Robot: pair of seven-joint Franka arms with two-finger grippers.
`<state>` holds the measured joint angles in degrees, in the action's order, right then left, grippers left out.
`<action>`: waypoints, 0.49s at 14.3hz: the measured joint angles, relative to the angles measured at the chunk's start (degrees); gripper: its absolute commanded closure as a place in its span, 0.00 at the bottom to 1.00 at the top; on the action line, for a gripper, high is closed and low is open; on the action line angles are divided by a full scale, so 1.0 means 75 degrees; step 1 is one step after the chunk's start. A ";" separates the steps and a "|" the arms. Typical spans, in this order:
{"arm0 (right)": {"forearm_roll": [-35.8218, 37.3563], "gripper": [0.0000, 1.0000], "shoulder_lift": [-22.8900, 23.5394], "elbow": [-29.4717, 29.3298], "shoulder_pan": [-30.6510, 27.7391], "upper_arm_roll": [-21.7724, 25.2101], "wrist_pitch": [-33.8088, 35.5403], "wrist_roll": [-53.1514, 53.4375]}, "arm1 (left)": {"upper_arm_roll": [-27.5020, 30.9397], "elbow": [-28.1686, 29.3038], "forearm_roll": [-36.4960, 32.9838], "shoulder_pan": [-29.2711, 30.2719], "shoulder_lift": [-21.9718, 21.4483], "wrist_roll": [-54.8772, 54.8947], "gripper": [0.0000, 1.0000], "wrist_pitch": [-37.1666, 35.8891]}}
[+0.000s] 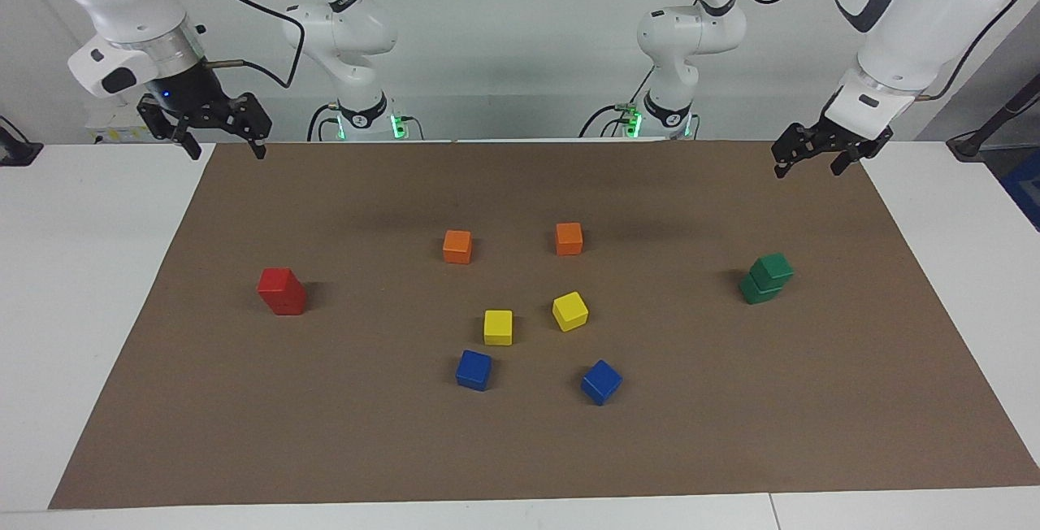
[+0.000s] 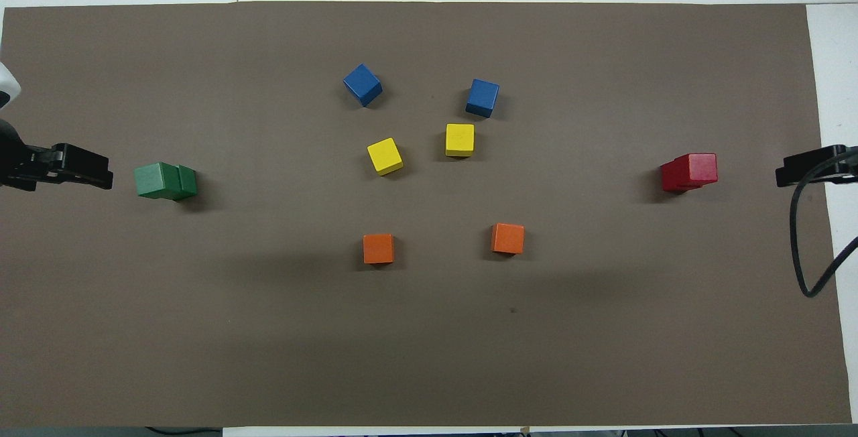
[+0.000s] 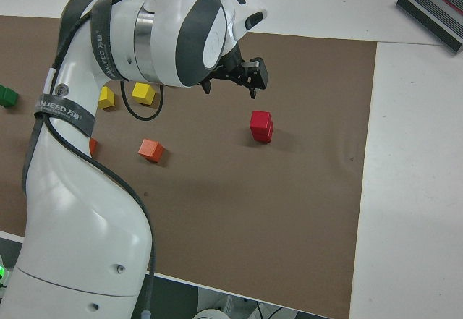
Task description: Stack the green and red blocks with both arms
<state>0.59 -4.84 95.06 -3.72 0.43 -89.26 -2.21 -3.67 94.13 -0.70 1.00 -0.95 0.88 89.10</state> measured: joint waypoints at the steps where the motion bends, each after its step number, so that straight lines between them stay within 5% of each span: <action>1: 0.0000 0.00 0.0000 0.0002 0.0002 -0.0003 0.0021 0.0084 | -0.0004 0.0010 0.0000 0.0000 0.0000 0.0012 0.00 0.0000; 7: -0.0001 0.00 -0.0002 0.0004 0.0050 -0.0026 0.0070 0.0134 | 0.0004 0.0031 0.0000 0.0003 0.0000 0.0020 0.00 -0.0012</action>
<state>0.58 -4.86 95.09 -3.35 0.24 -88.74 -1.21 -3.63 94.37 -0.70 1.02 -0.95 1.03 89.01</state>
